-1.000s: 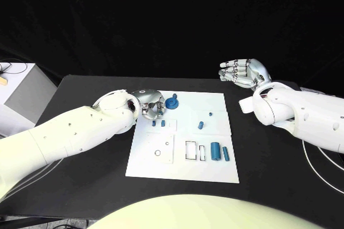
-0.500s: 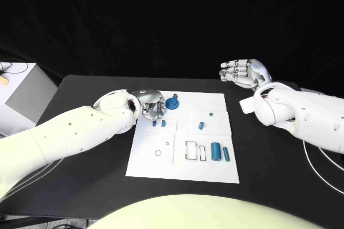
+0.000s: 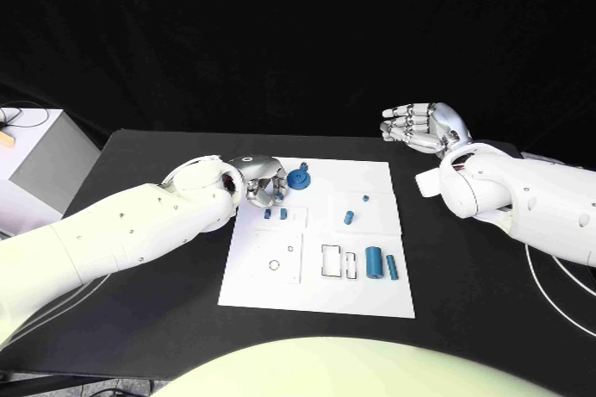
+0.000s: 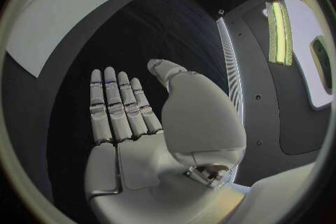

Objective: Assemble the parts on the task board

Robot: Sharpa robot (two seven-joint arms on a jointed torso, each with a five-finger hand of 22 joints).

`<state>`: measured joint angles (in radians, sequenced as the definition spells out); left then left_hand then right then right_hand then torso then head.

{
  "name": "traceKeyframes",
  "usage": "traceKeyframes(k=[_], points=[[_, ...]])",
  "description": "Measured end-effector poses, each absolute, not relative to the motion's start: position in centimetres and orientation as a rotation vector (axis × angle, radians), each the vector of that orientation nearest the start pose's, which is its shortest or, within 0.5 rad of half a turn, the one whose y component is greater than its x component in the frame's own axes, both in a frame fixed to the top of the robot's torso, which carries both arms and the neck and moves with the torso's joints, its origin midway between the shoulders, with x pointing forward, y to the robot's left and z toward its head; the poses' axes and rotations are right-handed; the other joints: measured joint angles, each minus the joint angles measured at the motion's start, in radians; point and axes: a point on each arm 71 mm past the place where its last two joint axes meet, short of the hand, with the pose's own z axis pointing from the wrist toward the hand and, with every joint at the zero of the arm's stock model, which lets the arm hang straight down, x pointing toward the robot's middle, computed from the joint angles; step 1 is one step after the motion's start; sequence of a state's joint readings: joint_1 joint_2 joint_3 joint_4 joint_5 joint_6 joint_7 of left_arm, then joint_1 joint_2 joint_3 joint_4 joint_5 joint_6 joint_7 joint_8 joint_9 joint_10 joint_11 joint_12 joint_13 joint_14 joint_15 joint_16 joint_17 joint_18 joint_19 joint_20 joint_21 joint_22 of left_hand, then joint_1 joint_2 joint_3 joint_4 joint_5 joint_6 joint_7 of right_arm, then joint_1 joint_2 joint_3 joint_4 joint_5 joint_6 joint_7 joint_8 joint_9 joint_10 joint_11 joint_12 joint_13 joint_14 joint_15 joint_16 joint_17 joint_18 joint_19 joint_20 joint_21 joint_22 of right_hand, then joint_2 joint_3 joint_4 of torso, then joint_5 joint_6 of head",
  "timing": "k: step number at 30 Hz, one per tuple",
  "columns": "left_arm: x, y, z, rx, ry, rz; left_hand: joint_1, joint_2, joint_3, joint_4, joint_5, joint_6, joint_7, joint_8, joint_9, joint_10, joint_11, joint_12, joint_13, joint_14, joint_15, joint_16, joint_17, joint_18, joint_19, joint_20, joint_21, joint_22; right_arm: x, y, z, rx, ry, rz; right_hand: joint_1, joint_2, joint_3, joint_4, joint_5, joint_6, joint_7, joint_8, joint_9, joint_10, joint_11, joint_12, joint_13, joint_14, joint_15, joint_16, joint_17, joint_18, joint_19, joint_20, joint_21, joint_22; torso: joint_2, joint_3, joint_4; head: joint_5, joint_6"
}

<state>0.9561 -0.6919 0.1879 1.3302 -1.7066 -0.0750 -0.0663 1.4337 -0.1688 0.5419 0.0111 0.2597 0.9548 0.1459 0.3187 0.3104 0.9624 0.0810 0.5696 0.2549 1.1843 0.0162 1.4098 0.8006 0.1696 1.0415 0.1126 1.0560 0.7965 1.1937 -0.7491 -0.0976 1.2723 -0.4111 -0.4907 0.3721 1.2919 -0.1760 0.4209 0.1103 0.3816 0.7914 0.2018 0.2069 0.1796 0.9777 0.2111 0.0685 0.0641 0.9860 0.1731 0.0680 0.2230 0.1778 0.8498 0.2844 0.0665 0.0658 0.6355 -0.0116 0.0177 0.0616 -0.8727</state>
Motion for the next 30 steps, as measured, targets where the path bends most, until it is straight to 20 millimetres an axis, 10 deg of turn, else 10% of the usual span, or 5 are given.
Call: traceKeyframes(k=[30], points=[[49.42, 18.10, -25.40, 0.279, 1.850, -0.557, -0.014, -0.022, 0.002, 0.021, 0.000, -0.040, -0.011, -0.048, -0.029, -0.140, -0.004, 0.259, 0.110, 0.026, 0.000, 0.052, 0.080, 0.000, 0.014, 0.000, 0.020, 0.035, 52.43, -24.22, -20.97, 0.735, 1.425, 1.119, -0.004, 0.004, 0.000, 0.000, 0.000, 0.000, 0.000, 0.000, 0.000, 0.000, 0.000, 0.000, 0.000, 0.000, 0.000, 0.000, 0.000, 0.000, 0.000, 0.000, 0.000, 0.000, 0.000, 0.0002, -0.0001, -0.001, 0.000]])
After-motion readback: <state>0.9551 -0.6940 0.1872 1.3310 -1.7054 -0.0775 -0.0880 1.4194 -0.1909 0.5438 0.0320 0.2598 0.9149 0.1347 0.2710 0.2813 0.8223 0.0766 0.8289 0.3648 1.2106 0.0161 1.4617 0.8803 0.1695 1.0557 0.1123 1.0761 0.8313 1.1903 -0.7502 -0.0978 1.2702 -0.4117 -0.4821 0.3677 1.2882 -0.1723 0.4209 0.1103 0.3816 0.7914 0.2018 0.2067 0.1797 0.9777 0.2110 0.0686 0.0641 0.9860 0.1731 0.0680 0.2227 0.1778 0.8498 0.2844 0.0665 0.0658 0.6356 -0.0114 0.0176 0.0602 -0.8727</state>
